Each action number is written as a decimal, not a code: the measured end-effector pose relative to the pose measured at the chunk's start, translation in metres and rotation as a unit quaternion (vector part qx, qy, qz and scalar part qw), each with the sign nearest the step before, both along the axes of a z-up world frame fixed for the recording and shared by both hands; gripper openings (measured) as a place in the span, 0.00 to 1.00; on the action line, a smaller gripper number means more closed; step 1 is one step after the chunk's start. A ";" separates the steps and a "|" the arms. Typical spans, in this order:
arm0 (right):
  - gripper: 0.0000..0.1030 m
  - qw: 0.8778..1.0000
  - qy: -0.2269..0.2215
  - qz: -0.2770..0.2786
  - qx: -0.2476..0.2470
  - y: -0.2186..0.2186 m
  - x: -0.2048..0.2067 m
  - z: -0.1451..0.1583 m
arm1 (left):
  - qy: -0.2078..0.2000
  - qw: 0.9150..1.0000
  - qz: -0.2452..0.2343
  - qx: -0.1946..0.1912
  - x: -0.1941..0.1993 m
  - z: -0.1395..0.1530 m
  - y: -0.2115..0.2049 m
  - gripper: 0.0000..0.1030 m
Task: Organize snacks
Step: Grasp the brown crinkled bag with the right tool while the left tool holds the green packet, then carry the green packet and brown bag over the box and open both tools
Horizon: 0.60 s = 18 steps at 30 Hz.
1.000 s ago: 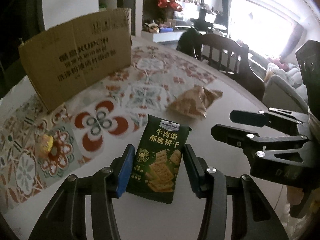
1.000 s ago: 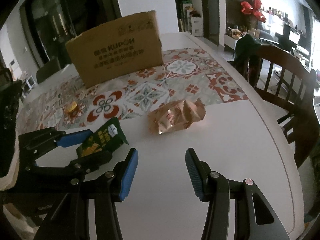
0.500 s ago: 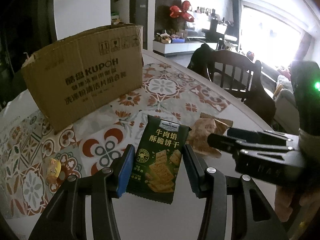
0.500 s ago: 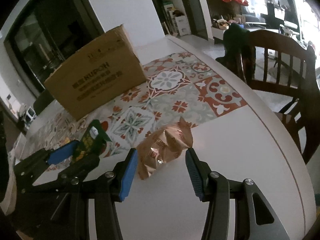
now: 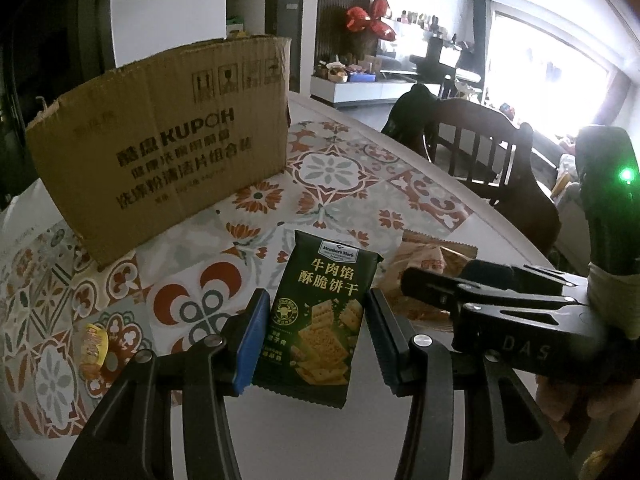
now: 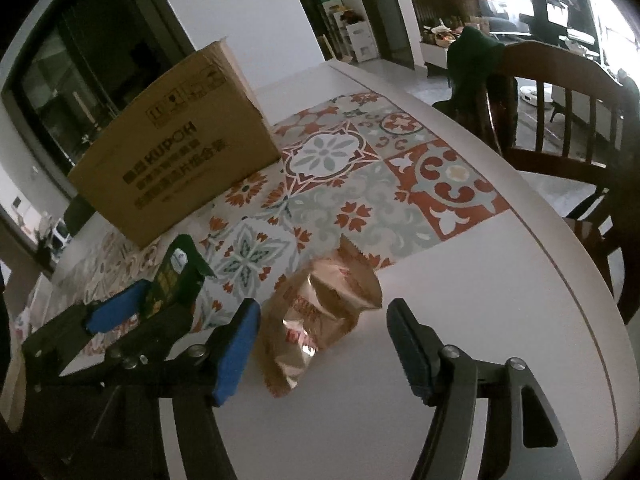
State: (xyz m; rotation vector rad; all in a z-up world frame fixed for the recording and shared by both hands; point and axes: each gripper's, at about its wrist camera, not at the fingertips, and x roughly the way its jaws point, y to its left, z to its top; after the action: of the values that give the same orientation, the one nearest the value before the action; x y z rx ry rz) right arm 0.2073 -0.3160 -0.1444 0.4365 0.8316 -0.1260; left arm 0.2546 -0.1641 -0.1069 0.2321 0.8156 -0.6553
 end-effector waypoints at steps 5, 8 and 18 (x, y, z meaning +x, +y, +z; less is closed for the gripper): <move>0.51 1.000 0.002 0.009 -0.017 0.005 0.003 -0.001 | 0.006 1.000 0.009 0.000 0.004 -0.003 0.002 0.47; 0.46 1.000 0.003 0.012 -0.025 0.007 0.004 0.000 | 0.007 1.000 0.014 -0.002 0.007 -0.003 0.004 0.47; 0.41 0.998 -0.020 0.023 -0.048 0.022 -0.001 0.021 | 0.000 0.999 0.033 -0.021 0.006 0.014 0.022 0.47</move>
State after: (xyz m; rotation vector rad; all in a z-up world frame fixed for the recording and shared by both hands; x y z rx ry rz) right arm 0.2059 -0.2941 -0.1239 0.3283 0.7926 -0.1143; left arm 0.2606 -0.1426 -0.0929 0.1676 0.8057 -0.6102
